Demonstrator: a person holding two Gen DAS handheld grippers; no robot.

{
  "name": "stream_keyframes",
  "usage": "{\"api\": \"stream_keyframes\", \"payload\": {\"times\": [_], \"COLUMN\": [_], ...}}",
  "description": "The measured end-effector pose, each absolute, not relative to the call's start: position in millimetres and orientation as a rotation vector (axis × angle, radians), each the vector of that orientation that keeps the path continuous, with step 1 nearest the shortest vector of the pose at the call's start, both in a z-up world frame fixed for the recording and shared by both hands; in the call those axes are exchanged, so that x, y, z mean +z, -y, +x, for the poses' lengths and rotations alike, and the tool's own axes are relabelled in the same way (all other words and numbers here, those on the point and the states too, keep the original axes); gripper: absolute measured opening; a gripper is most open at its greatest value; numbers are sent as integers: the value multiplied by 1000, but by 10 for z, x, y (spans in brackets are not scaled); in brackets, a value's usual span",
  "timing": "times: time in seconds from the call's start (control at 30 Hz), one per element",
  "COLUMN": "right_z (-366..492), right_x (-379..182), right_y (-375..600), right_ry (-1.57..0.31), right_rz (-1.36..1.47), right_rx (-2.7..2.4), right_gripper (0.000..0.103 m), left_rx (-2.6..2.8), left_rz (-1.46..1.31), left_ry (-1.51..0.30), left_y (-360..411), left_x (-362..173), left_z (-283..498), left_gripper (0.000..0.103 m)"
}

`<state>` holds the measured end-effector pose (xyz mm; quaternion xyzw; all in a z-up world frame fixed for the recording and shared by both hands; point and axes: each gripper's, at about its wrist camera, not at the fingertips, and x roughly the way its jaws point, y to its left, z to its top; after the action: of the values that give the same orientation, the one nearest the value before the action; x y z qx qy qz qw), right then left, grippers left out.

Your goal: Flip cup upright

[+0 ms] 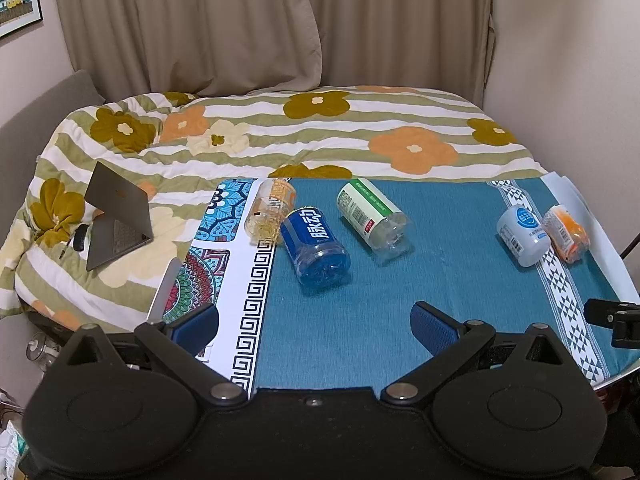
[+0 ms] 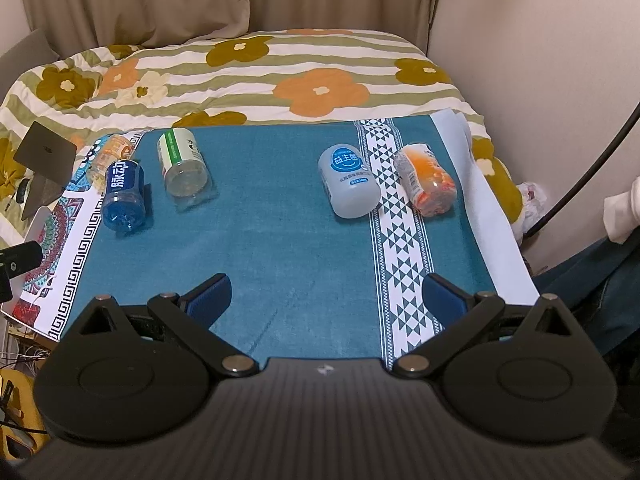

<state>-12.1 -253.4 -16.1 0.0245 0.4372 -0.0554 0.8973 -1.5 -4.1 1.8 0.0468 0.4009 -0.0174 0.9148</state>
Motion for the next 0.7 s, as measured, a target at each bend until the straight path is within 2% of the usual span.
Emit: {"api": "stream_keyframes", "payload": {"times": [0.7], "right_z": [-89], "right_x": [-192], "right_y": [2516], "right_ry": [-916], "right_rz": [52], "right_rx": [-113], "right_gripper": [103], "left_rx": [-44], "left_rz": [93], "left_ry": [-835], "left_y": [79], "left_x": [2], "left_z": [68], "left_gripper": [103]}}
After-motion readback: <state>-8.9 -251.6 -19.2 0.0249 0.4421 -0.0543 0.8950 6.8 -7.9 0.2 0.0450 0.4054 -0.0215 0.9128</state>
